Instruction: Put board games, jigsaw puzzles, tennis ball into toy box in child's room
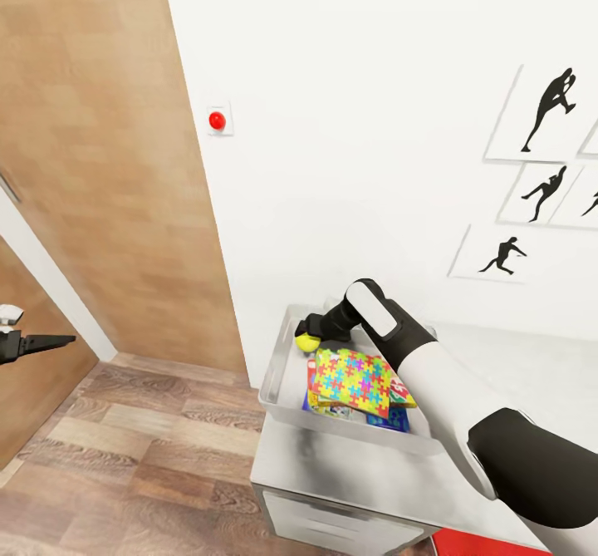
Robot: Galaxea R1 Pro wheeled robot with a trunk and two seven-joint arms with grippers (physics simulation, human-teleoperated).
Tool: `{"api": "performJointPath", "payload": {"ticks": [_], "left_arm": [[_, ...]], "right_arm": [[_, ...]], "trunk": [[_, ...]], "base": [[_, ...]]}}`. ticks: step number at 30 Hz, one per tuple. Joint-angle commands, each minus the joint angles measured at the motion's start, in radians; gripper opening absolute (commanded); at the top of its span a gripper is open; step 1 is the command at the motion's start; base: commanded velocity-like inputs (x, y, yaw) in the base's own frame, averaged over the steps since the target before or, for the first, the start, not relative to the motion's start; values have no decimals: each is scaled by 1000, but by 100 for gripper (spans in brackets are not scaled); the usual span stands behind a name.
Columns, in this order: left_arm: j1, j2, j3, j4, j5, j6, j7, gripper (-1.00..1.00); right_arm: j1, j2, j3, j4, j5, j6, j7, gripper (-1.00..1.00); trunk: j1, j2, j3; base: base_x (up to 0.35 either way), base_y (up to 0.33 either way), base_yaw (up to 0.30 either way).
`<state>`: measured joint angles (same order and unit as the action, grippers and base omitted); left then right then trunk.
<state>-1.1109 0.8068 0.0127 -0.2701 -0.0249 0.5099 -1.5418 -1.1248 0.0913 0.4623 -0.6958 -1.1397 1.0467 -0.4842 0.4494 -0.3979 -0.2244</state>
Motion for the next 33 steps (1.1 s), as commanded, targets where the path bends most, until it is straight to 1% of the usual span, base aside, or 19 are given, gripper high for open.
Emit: {"api": "performJointPath", "payload": {"ticks": [1, 13, 16, 17, 18, 19, 22, 25, 27, 33], "left_arm": [[-1, 0, 1, 0, -3, 10, -4, 100], [0, 0, 1, 0, -3, 10, -4, 100], [0, 0, 1, 0, -3, 10, -4, 100], [0, 0, 1, 0, -3, 10, -4, 100], [-1, 0, 1, 0, -3, 10, -4, 100], [-1, 0, 1, 0, -3, 10, -4, 100], [0, 0, 1, 0, -3, 11, -4, 100], [0, 0, 1, 0, -3, 10, -4, 100], [0, 0, 1, 0, -3, 11, -4, 100], [-1, 0, 1, 0, -3, 11, -4, 100]], "right_arm": [[-1, 0, 3, -1, -13, 1, -12, -100], [-1, 4, 5, -1, -14, 1, 4, -100], [-1, 4, 22, -1, -14, 1, 4, -100], [-1, 4, 37, -1, -15, 1, 4, -100], [-1, 4, 51, -1, -17, 1, 5, 100], [-1, 4, 64, -1, -18, 1, 7, 100], [-1, 2, 73, -1, -19, 1, 32, 100], [-1, 0, 76, -2, -14, 1, 74, 100], [-1, 0, 77, -2, -12, 1, 89, 100], [-2, -8, 76, -20, -9, 1, 104, 100]], "trunk": [[1, -2, -2], [1, -2, -2], [1, -2, -2], [1, -2, -2], [1, -2, -2], [1, -2, -2], [1, -2, -2], [1, -2, -2], [1, -2, -2], [1, -2, -2]], "base": [[0, 0, 0], [0, 0, 0], [0, 0, 0], [0, 0, 0], [0, 0, 0], [0, 0, 0], [0, 0, 0], [0, 0, 0], [0, 0, 0], [0, 0, -2]]}}
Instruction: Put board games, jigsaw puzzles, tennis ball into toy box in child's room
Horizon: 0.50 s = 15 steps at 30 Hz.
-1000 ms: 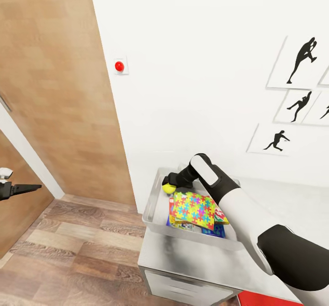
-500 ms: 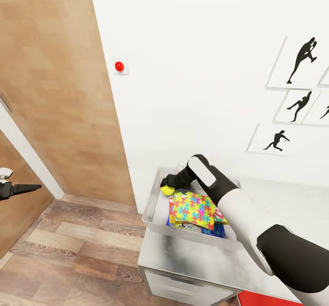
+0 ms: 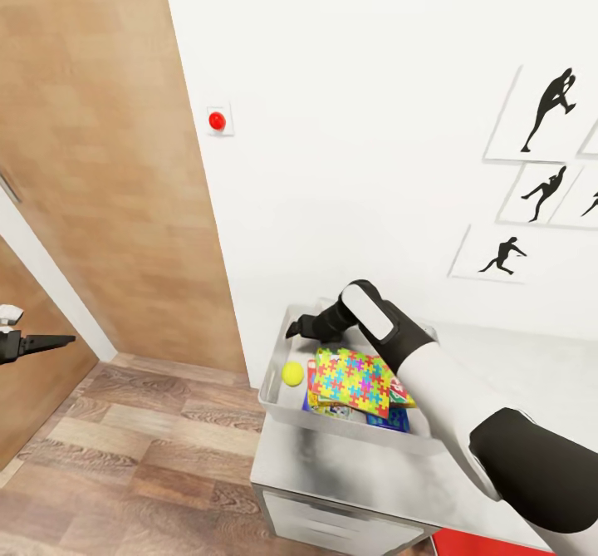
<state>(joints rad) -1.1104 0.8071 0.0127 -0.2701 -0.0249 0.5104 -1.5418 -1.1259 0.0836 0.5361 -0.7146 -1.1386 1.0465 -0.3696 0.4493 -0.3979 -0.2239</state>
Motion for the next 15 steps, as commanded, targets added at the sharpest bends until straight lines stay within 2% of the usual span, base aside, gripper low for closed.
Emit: {"api": "performJointPath", "payload": {"ticks": [1, 15], "left_arm": [[-1, 0, 1, 0, -3, 10, -5, 100], [-2, 1, 1, 0, -3, 11, -6, 100]], "right_arm": [[-1, -1, 2, -5, -10, 1, -9, 100], [-1, -15, -3, -164, -18, 1, -5, 100]], "trunk": [[1, -2, -1], [1, -2, 19]], "base": [[0, 0, -22], [0, 0, -60]]}}
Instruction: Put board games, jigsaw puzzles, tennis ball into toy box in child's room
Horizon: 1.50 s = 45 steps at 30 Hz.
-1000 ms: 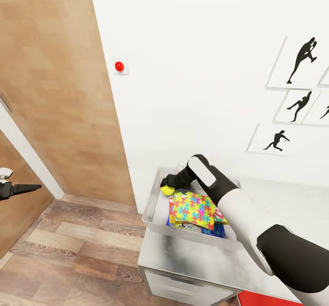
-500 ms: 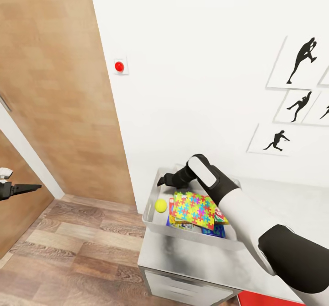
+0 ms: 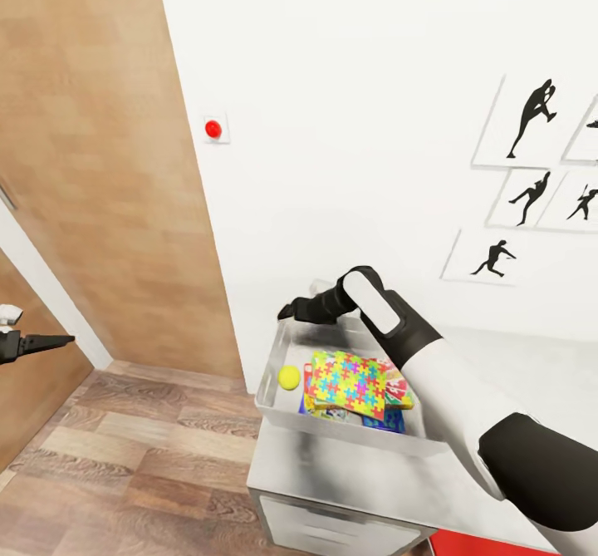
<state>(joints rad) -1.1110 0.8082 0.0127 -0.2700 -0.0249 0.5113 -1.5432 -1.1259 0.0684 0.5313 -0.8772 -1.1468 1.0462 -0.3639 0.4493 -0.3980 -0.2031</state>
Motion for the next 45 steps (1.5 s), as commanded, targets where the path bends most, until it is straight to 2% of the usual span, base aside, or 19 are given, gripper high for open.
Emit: {"api": "performJointPath", "payload": {"ticks": [1, 4, 9, 10, 12, 14, 18, 19, 21, 23, 25, 27, 28, 31, 34, 37, 40, 45], "left_arm": [[-1, 0, 1, 0, -3, 10, -5, 100], [0, 0, 1, 0, -3, 10, -5, 100], [0, 1, 1, 0, -3, 10, -5, 100], [0, 1, 1, 0, -3, 10, -5, 100], [0, 2, 1, 0, -3, 10, -5, 100], [0, 2, 1, 0, -3, 10, -5, 100], [0, 2, 1, 0, -3, 10, -5, 100], [-1, 2, 1, 0, -3, 10, -5, 100], [0, 2, 1, 0, -3, 9, -6, 100], [0, 2, 1, 0, -1, 8, -6, 100], [0, 2, 1, 5, -1, 1, -7, 100], [0, 1, 1, 15, -1, -12, -10, 100], [0, 1, 1, 29, -1, -30, -12, 100], [0, 0, 1, 50, -1, -53, -14, 100], [0, 0, 1, 68, 0, -72, -15, 100], [0, 0, 1, 73, 0, -78, -17, 100], [0, 0, 1, 75, 0, -80, -19, 100], [0, -2, 1, 78, 1, -83, -22, 100]], "right_arm": [[-1, -8, 1, -27, -11, 1, -10, 100], [-1, -28, 1, -72, -14, 1, -10, 100], [-2, -78, 0, -183, -44, 1, -10, 100], [-1, -100, 0, -223, -70, 1, -10, 100], [-1, -123, 0, -266, -105, 1, -10, 100], [1, -179, 0, -364, -193, 1, -11, 100], [13, -244, 0, -477, -289, 1, -12, 100], [32, -274, 0, -536, -334, 0, -13, 100], [58, -299, -1, -591, -374, -5, -13, 100], [118, -340, -19, -665, -432, -20, -11, 100], [166, -358, -43, -690, -455, -30, -8, 100], [200, -364, -60, -700, -464, -35, -1, 100], [238, -366, -75, -706, -469, -38, 16, 100], [294, -367, -97, -711, -473, -41, 66, 100], [351, -368, -140, -715, -473, -45, 179, 100], [369, -370, -180, -716, -471, -48, 252, 100], [378, -369, -209, -716, -471, -48, 289, 100], [393, -368, -225, -716, -466, -48, 308, 100]], "trunk": [[1, -2, -1], [1, -2, 4], [1, -2, 12], [1, -2, 14], [1, -2, 17], [1, -2, 20], [1, -2, 26], [1, -2, 28], [1, -2, 31], [1, -2, 34], [1, -2, 37], [1, -2, 41], [1, -2, 42], [1, -2, 47], [1, -2, 52], [1, -2, 57], [1, -2, 61], [1, -2, 69]], "base": [[0, 0, -69], [0, 0, -69], [0, 0, -70], [0, 0, -70], [0, 0, -70], [0, 0, -70], [0, 0, -70], [0, 0, -70], [0, 0, -70], [0, 0, -70], [0, 0, -70], [0, 0, -70], [0, 0, -70], [0, 0, -70], [0, 0, -70], [0, 0, -70], [0, 0, -70], [0, 0, -70]]}}
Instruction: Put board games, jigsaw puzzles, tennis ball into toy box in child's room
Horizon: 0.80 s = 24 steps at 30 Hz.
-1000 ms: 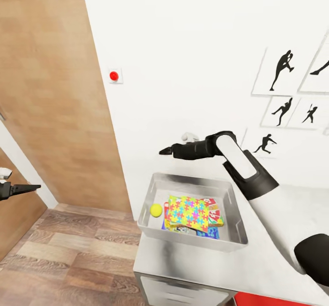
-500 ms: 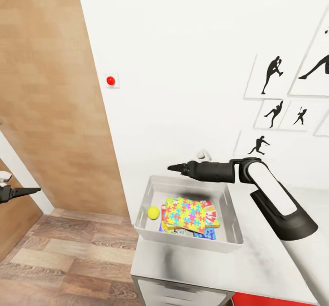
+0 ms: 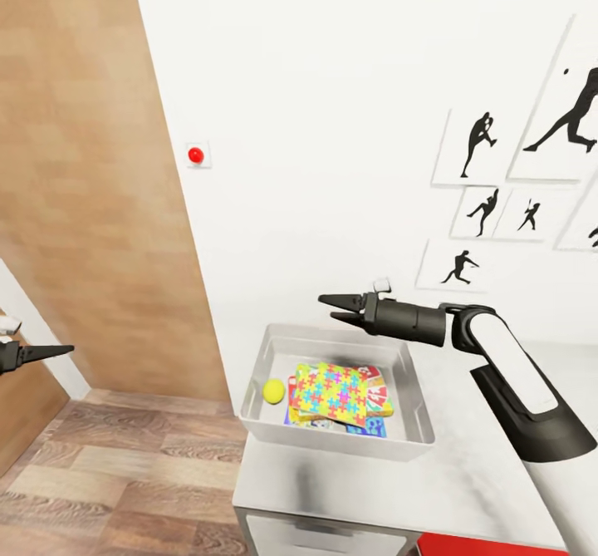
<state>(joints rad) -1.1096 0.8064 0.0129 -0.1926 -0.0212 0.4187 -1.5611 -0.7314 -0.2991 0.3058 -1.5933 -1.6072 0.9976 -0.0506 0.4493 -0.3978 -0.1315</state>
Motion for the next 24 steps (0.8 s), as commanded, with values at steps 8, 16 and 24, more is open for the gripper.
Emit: {"api": "performJointPath", "payload": {"ticks": [8, 16, 24], "left_arm": [[-1, 0, 3, 1, 3, 11, -7, 100], [-1, 0, 6, -6, 6, 14, -10, 100], [-4, -1, 17, -14, 8, 36, -10, 100]], "right_arm": [[8, 1, -8, 0, 1, -12, 1, 100], [9, 2, -8, 1, 5, -61, -4, 100], [9, 6, -10, 2, 107, -106, -8, 100]], "trunk": [[1, -2, 11], [1, -2, 23], [1, -2, 26]], "base": [[0, 0, -70], [-27, -135, -70], [-10, -114, -22]]}}
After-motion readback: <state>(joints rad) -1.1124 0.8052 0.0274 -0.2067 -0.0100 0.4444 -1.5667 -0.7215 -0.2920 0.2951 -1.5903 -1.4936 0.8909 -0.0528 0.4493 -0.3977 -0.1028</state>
